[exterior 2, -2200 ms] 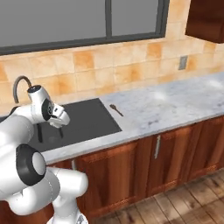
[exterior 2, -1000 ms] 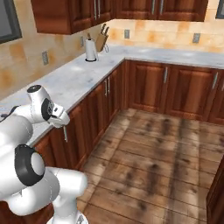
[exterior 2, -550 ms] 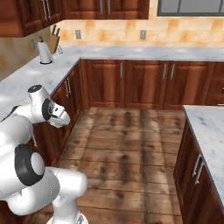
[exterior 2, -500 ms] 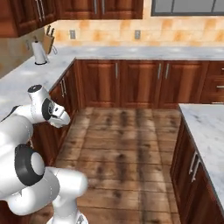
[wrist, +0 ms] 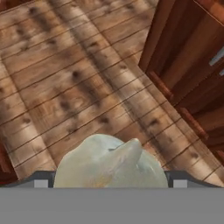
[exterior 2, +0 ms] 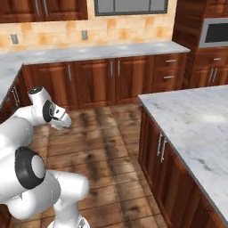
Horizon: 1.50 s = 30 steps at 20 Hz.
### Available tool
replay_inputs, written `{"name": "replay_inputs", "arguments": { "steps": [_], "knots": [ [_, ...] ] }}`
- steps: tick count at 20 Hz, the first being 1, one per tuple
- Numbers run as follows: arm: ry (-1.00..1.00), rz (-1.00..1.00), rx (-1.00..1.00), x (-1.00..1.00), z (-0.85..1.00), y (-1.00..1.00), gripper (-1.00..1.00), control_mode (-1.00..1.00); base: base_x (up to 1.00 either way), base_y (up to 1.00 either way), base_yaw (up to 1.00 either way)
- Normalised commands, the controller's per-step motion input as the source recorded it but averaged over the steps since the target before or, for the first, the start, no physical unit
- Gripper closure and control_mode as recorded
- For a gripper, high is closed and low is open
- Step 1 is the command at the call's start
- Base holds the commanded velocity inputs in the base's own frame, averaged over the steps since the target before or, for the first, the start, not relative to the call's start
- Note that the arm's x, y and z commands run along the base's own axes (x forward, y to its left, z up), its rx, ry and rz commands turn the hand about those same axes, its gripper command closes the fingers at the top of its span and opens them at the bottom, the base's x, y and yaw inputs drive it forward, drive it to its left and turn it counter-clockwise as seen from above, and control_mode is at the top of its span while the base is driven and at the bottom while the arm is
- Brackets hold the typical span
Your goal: Turn on the sink faucet. Then move the garlic from the counter to the sink. Turn off the sink. Move the vegetable from the sink to the pot next to the stove. Finally move the pot to the front center burner.
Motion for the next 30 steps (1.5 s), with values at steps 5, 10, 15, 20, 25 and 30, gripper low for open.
{"name": "replay_inputs", "arguments": {
  "steps": [5,10,15,20,25,30],
  "knots": [
    [0.0,0.0,0.0,0.0,0.0,0.0,1.0,1.0,0.0,-0.05,-0.5],
    [0.0,0.0,0.0,0.0,0.0,0.0,1.0,1.0,0.01,-0.01,-0.49],
    [0.0,0.0,0.0,0.0,0.0,0.0,1.0,1.0,0.03,0.02,-0.49],
    [0.0,0.0,0.0,0.0,0.0,0.0,1.0,1.0,0.0,0.0,-0.49],
    [0.0,0.0,0.0,0.0,0.0,0.0,1.0,1.0,0.0,-0.17,-0.47],
    [0.0,0.0,0.0,0.0,0.0,0.0,1.0,1.0,0.0,-0.2,-0.46]
  ]
}}
